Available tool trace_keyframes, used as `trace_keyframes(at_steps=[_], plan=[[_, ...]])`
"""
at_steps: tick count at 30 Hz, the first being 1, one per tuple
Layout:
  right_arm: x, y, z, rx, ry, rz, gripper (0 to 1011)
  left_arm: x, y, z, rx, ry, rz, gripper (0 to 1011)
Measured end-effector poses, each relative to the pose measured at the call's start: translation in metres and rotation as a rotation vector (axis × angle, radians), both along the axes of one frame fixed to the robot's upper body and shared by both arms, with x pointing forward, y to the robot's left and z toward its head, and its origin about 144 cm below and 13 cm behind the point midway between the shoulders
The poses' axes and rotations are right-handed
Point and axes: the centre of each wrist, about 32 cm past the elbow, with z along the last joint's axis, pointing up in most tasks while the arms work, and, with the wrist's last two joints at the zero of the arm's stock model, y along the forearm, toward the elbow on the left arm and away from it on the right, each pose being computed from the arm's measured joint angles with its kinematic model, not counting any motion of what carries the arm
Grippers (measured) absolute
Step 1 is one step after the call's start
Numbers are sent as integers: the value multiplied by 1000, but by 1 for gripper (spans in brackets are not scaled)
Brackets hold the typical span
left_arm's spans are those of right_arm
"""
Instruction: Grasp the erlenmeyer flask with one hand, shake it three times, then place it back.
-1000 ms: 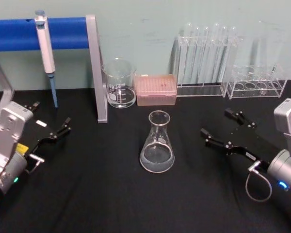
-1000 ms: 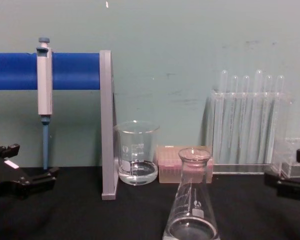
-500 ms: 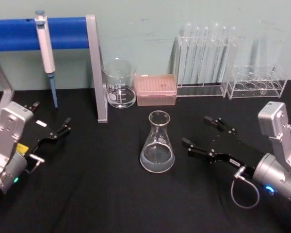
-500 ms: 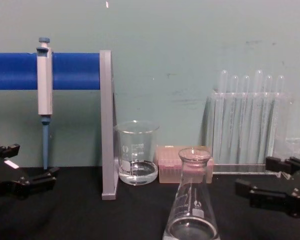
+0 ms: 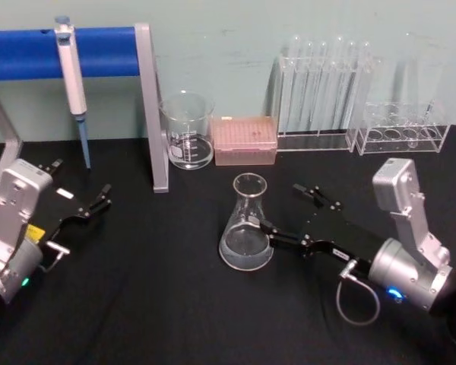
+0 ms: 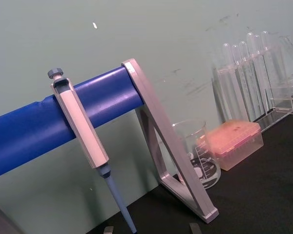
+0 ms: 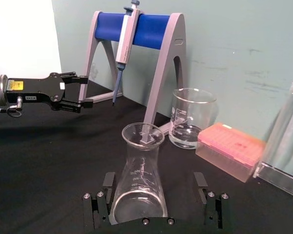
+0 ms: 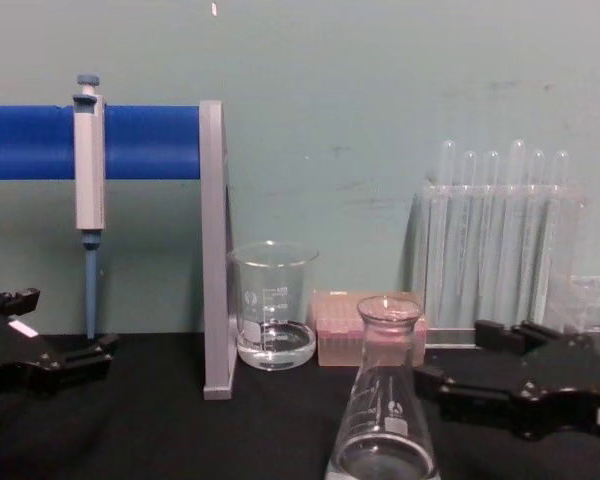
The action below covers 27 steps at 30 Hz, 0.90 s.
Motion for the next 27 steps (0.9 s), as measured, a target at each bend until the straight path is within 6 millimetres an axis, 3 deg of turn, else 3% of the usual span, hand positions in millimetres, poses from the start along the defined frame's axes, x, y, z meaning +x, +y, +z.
trace_keyframes(at_steps=[27], plan=[[32,42,-7,-17,-5,35,1003,0,0,0,0,0,0,1001]])
